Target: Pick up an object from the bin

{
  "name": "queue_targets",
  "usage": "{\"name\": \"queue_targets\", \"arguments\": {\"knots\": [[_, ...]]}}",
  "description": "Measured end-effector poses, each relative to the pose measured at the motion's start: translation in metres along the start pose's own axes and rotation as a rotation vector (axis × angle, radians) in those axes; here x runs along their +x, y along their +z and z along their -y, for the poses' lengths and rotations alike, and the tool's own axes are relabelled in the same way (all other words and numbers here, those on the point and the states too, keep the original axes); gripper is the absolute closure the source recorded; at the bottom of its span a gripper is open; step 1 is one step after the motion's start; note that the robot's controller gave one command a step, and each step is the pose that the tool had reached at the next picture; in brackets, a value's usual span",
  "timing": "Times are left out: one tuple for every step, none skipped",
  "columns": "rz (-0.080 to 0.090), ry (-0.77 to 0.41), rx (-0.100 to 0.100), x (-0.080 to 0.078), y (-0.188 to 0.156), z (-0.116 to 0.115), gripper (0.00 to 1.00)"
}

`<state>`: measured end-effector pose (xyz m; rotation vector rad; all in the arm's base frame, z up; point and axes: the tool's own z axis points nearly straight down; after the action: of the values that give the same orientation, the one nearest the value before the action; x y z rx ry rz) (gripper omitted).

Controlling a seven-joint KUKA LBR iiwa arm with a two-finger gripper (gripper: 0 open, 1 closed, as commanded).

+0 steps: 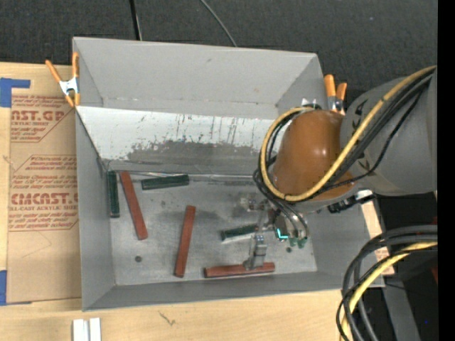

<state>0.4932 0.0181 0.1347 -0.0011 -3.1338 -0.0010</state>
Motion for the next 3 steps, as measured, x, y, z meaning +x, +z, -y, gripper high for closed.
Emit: {"name": "queue_targets", "arguments": {"knots": [[0.008, 0.0, 0.0, -0.002, -0.004, 0.0, 0.0], [0.006, 0.228, 0.0, -0.018, 0.065, 0.024, 1.0], [0.007, 0.228, 0.0, -0.018, 0.065, 0.024, 1.0]]}}
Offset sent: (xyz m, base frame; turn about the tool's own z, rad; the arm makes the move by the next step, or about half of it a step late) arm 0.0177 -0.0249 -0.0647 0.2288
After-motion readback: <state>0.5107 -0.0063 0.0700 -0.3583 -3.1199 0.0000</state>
